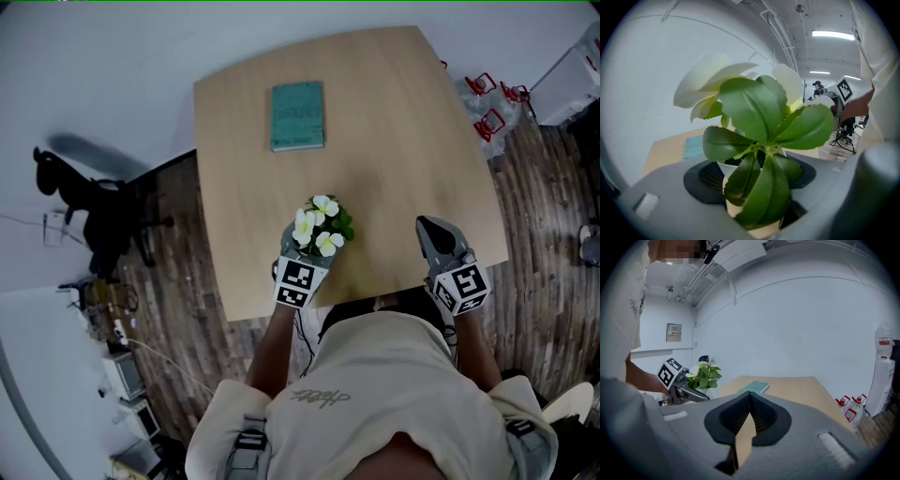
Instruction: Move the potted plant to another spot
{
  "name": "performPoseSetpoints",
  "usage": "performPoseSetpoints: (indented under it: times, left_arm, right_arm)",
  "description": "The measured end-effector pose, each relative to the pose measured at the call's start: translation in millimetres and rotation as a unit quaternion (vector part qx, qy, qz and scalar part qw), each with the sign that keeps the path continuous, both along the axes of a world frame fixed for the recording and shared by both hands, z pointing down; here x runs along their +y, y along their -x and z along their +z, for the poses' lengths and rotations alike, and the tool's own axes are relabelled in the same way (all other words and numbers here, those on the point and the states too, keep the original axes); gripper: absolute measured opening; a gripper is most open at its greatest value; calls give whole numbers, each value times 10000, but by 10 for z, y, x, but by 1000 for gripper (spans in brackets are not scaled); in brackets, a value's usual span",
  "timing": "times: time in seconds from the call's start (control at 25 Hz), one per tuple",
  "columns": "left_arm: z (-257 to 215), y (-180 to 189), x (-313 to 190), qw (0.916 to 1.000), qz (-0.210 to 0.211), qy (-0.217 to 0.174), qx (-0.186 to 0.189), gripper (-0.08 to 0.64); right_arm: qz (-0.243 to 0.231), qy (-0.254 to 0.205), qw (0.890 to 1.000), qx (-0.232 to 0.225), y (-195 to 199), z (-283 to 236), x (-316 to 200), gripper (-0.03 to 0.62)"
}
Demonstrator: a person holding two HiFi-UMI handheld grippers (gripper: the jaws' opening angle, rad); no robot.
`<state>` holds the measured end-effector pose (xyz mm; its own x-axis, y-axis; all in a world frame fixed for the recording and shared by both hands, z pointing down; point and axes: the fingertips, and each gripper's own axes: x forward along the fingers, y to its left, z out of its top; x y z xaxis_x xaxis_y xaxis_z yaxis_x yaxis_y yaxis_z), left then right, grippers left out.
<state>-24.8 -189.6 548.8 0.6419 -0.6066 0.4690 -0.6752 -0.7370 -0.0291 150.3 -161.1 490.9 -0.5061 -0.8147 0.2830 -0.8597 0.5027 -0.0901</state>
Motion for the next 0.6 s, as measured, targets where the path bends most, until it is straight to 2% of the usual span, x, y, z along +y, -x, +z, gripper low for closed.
performPoseSetpoints:
  times: [0.12,0.36,0.48,0.6]
  left_arm:
    - [-28,-87,-3,9999,-130,-34,-33,357]
    - [-57,-428,10,9980,-631,34,23,357]
    - [-102,-634,36,9953,-938,210,124,357]
    - [-158,-844,32,9926,-1201,177,73,357]
  right_arm:
    - [-130,-79,9999,64,-112,-4,-8,2]
    - [-368,-150,9989,-245,-590,-11,-77,2]
    - [-563,-206,9980,-177,-836,-33,-115,2]
    - [-752,-244,9968,-117,-1069,-15,-131,2]
